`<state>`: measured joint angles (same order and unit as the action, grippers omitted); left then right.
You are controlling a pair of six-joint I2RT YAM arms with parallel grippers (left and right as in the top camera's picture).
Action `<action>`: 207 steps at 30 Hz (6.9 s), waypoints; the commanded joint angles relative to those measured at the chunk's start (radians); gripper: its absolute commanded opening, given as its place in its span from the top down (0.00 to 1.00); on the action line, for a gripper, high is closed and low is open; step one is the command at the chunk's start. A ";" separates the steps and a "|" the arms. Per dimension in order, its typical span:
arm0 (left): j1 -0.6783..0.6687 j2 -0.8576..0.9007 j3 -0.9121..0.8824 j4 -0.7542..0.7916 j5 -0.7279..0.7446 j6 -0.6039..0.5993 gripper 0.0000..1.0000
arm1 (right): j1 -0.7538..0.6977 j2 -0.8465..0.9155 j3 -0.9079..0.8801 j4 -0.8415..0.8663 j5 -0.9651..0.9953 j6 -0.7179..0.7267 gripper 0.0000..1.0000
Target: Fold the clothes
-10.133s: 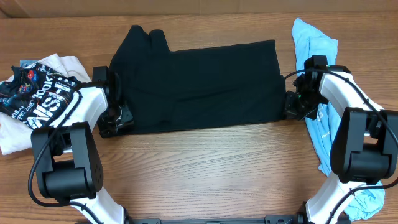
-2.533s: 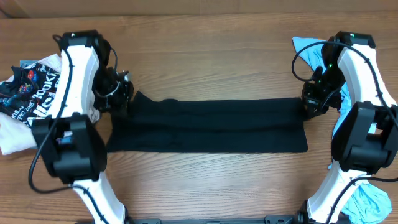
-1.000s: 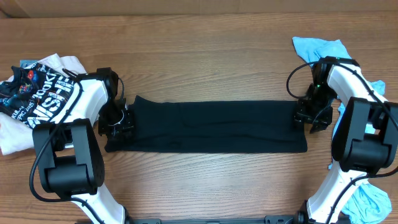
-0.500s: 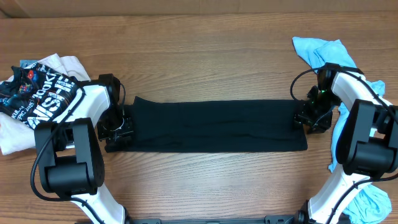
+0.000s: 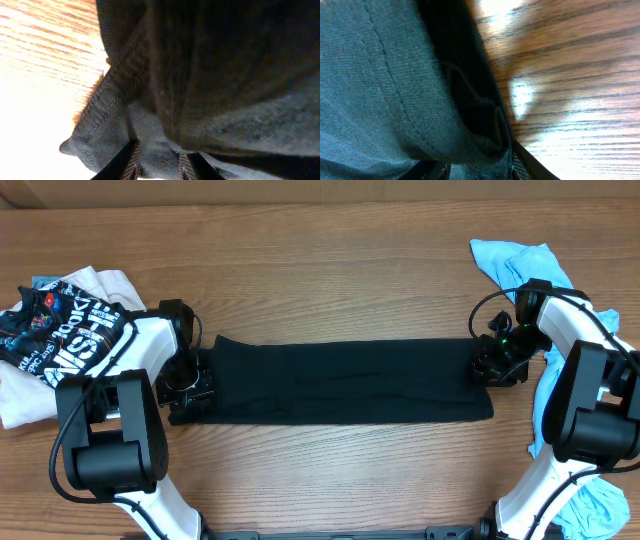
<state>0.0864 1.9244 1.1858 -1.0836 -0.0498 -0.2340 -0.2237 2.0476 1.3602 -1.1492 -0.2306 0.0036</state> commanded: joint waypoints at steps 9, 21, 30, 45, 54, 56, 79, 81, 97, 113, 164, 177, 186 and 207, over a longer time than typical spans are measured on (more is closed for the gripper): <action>0.005 -0.016 0.047 -0.053 -0.020 -0.013 0.80 | -0.009 0.019 -0.022 0.080 -0.026 0.034 0.96; 0.005 -0.021 0.294 -0.198 0.006 0.021 0.10 | -0.057 -0.129 0.195 -0.042 0.150 0.051 0.96; 0.004 -0.021 0.290 -0.204 0.069 0.020 0.14 | 0.301 -0.134 0.225 -0.083 0.151 0.058 0.96; 0.005 -0.021 0.290 -0.204 0.070 0.020 0.14 | 0.634 -0.046 0.216 -0.045 0.150 0.087 0.96; 0.005 -0.021 0.290 -0.207 0.070 0.020 0.14 | 0.666 -0.037 0.216 0.019 0.075 0.086 0.93; 0.005 -0.021 0.290 -0.211 0.070 0.020 0.13 | 0.666 -0.037 0.216 0.009 0.069 0.070 0.89; 0.005 -0.021 0.290 -0.212 0.167 0.047 0.01 | 0.616 -0.095 0.292 -0.052 0.125 0.011 0.48; 0.004 -0.021 0.290 -0.209 0.231 0.106 0.00 | 0.593 -0.135 0.314 -0.052 0.209 0.076 0.47; -0.012 -0.021 0.054 0.082 0.349 0.265 0.00 | 0.442 -0.224 0.328 -0.089 0.229 0.105 0.38; -0.055 -0.021 0.001 0.157 0.342 0.264 0.96 | 0.442 -0.224 0.328 -0.101 0.229 0.105 0.38; -0.481 0.095 0.465 -0.177 0.148 -0.006 0.88 | 0.442 -0.224 0.328 -0.163 0.229 0.098 0.38; -0.533 0.103 0.465 -0.049 0.180 -0.018 0.85 | 0.442 -0.224 0.328 -0.163 0.229 0.098 0.38; -0.552 0.103 0.465 -0.026 0.212 -0.013 0.81 | 0.442 -0.224 0.328 -0.162 0.229 0.098 0.37; -0.339 0.022 0.642 -0.012 0.308 0.280 0.38 | 0.452 -0.224 0.328 -0.159 -0.138 -0.105 0.43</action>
<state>-0.3107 2.0083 1.7664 -1.1126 0.3534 0.0120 0.2222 1.8297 1.6730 -1.3128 -0.1223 0.0376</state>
